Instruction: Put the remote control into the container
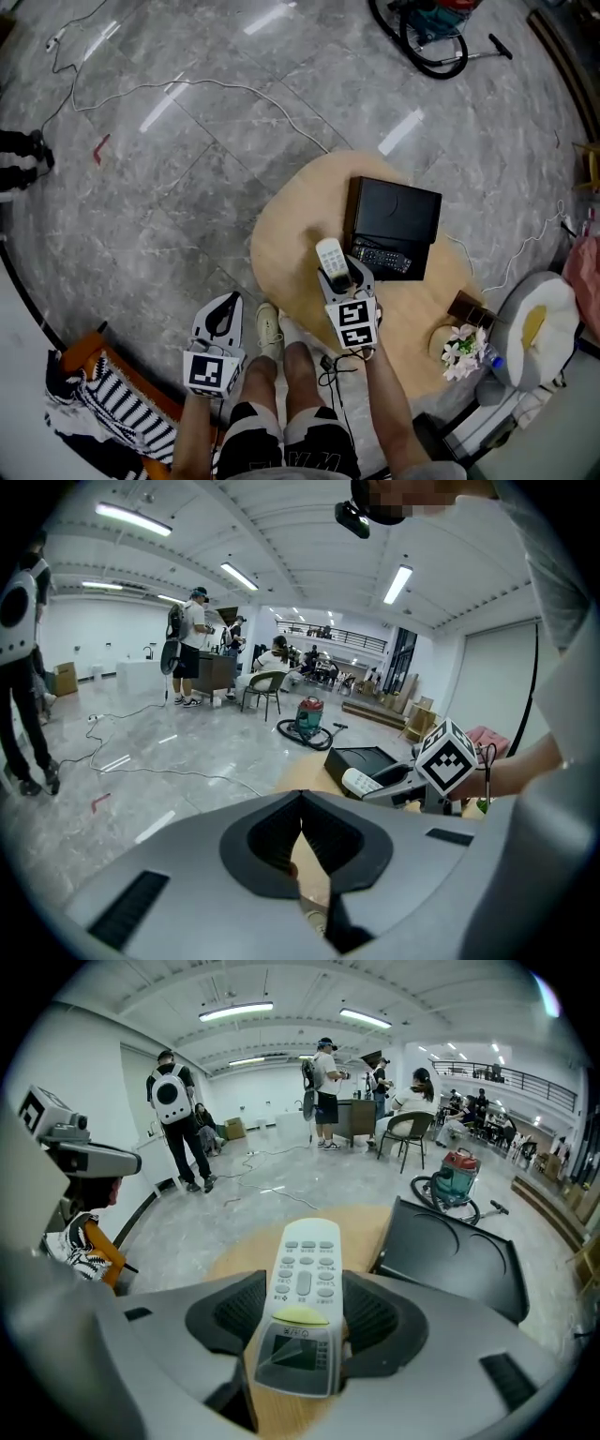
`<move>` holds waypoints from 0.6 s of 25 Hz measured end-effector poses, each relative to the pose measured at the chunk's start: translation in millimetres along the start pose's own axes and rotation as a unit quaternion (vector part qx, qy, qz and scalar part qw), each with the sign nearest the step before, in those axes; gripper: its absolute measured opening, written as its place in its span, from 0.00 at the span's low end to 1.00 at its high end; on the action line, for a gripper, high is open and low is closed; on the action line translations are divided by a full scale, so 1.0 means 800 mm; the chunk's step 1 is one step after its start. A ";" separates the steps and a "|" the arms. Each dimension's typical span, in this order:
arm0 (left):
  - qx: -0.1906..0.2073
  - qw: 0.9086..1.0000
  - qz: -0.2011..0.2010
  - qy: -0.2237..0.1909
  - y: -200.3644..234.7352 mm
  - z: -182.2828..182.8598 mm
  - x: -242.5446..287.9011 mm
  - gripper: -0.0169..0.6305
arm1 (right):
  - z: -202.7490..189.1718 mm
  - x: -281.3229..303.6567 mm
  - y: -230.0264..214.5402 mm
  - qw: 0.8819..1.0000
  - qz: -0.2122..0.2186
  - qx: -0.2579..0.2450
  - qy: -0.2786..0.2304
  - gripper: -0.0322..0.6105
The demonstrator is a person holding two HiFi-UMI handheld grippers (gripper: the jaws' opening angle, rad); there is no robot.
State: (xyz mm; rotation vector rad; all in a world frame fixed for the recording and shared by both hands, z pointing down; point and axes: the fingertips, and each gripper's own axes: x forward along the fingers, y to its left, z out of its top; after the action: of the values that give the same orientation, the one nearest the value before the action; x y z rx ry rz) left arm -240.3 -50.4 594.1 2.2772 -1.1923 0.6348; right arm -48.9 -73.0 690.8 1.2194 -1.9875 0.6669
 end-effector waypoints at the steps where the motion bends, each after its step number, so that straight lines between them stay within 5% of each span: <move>1: 0.003 1.000 -0.004 0.000 -0.003 0.002 0.003 0.04 | -0.003 -0.005 -0.007 1.000 -0.004 -0.001 0.001 0.44; 15: 0.024 0.999 -0.046 0.007 -0.043 0.014 0.040 0.04 | -0.060 -0.058 -0.104 0.994 -0.044 -0.082 0.053 0.44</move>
State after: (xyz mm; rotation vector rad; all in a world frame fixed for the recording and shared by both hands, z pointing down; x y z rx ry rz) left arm -192.7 -59.6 597.3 2.3488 -1.0713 0.6494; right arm 55.2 -48.1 690.0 1.1414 -1.8517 0.5042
